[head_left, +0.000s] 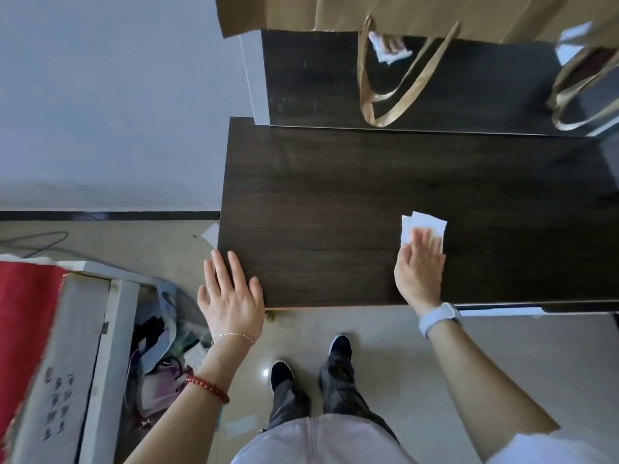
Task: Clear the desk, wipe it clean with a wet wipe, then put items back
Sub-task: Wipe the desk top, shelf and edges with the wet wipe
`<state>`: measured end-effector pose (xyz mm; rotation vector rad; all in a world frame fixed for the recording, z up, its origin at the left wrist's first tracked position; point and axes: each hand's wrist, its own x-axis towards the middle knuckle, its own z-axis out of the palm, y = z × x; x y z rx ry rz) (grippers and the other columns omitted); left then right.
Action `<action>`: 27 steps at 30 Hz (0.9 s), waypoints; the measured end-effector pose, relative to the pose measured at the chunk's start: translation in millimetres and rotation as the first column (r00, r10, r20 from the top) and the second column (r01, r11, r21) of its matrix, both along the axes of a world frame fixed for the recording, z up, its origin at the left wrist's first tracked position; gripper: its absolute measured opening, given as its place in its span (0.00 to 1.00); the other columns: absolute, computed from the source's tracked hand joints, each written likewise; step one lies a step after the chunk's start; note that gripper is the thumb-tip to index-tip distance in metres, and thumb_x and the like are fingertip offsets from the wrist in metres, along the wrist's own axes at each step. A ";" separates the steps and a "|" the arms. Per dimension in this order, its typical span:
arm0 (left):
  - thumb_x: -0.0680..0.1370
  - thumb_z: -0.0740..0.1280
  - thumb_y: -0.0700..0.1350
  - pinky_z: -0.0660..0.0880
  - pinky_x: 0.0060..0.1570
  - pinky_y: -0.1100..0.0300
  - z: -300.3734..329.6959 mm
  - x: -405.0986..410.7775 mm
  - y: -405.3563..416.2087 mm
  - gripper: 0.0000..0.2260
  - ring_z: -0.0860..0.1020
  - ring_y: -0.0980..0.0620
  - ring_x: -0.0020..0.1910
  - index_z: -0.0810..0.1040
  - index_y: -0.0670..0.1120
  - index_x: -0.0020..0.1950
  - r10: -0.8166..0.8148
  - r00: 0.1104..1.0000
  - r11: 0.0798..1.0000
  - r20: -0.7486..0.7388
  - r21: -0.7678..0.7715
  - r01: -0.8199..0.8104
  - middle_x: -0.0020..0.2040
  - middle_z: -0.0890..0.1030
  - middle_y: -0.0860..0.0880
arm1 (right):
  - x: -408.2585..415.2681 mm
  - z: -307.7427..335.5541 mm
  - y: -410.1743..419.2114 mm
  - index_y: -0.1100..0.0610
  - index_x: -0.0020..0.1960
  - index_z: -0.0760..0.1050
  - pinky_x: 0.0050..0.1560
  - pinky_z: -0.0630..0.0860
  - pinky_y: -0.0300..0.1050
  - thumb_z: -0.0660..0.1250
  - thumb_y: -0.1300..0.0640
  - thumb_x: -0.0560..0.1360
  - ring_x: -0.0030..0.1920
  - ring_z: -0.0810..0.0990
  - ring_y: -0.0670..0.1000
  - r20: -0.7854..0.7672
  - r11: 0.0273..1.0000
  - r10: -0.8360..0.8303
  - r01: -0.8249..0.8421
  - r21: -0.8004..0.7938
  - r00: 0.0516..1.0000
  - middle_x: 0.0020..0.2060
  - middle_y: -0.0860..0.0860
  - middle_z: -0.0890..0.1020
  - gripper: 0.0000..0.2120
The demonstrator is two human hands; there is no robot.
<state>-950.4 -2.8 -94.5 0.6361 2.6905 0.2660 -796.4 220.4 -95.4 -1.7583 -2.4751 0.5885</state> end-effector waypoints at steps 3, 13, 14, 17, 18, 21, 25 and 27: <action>0.77 0.44 0.53 0.59 0.65 0.37 1.4 -0.1 -0.5 0.27 0.53 0.38 0.74 0.54 0.41 0.73 -0.007 1.000 1.000 -0.003 0.001 0.007 0.75 0.54 0.38 | -36.7 -0.7 -47.3 0.60 0.71 0.59 0.70 0.54 0.59 0.46 0.53 0.76 0.72 0.56 0.62 -0.051 0.980 0.182 -0.177 0.094 0.982 0.72 0.60 0.61 0.25; 0.80 0.53 0.44 0.40 0.71 0.41 11.7 -3.9 -0.2 0.21 0.43 0.49 0.75 0.56 0.46 0.73 0.118 0.991 0.977 0.063 0.172 -0.127 0.77 0.50 0.47 | -41.4 23.1 -87.9 0.58 0.59 0.75 0.56 0.76 0.50 0.54 0.73 0.70 0.59 0.77 0.58 -0.533 0.856 0.406 -0.512 -0.062 0.743 0.58 0.56 0.80 0.23; 0.79 0.54 0.44 0.40 0.71 0.41 14.1 -0.9 4.9 0.21 0.44 0.48 0.75 0.59 0.45 0.72 0.134 0.990 0.969 0.047 0.202 -0.141 0.76 0.52 0.46 | -39.4 31.3 -77.5 0.58 0.62 0.73 0.59 0.73 0.43 0.53 0.72 0.73 0.60 0.76 0.54 -0.576 0.900 0.281 -0.419 -0.119 0.767 0.59 0.55 0.78 0.22; 0.78 0.52 0.47 0.40 0.71 0.43 20.8 15.6 25.1 0.21 0.47 0.46 0.75 0.62 0.44 0.71 0.072 0.997 0.961 -0.027 0.269 -0.062 0.76 0.55 0.44 | -27.5 44.8 -50.4 0.60 0.67 0.67 0.60 0.62 0.30 0.54 0.69 0.76 0.65 0.70 0.48 -0.549 0.955 0.123 -0.249 -0.161 0.827 0.65 0.53 0.73 0.20; 0.76 0.51 0.48 0.40 0.70 0.43 22.4 22.8 34.2 0.22 0.48 0.45 0.75 0.63 0.43 0.70 0.017 0.998 0.957 -0.054 0.289 -0.001 0.75 0.56 0.43 | -21.4 44.6 -41.4 0.61 0.68 0.65 0.60 0.62 0.31 0.55 0.68 0.76 0.66 0.69 0.51 -0.528 0.961 0.109 -0.225 -0.160 0.842 0.66 0.55 0.72 0.20; 0.76 0.49 0.49 0.46 0.69 0.43 23.8 48.5 65.8 0.23 0.56 0.42 0.73 0.66 0.42 0.68 -0.221 0.966 0.922 -0.137 0.293 0.252 0.72 0.63 0.40 | 7.6 33.5 -15.7 0.62 0.70 0.62 0.65 0.62 0.38 0.59 0.65 0.77 0.70 0.64 0.54 -0.419 0.985 0.039 -0.106 -0.138 0.907 0.70 0.57 0.67 0.21; 0.78 0.47 0.49 0.46 0.70 0.45 19.6 74.6 121.4 0.23 0.54 0.42 0.74 0.60 0.42 0.71 -0.522 0.839 0.827 -0.156 0.150 0.542 0.74 0.60 0.41 | 60.1 17.2 19.1 0.61 0.70 0.63 0.69 0.59 0.44 0.58 0.65 0.77 0.72 0.59 0.54 -0.290 0.997 -0.071 0.061 -0.043 0.954 0.72 0.57 0.63 0.21; 0.80 0.43 0.52 0.38 0.71 0.50 11.6 82.5 149.8 0.25 0.43 0.44 0.75 0.46 0.43 0.74 -0.573 0.816 0.817 -0.083 0.025 0.576 0.76 0.46 0.42 | 84.7 7.3 36.2 0.63 0.68 0.65 0.71 0.57 0.55 0.58 0.66 0.77 0.72 0.59 0.58 -0.186 0.994 -0.096 0.102 0.027 0.978 0.71 0.60 0.64 0.20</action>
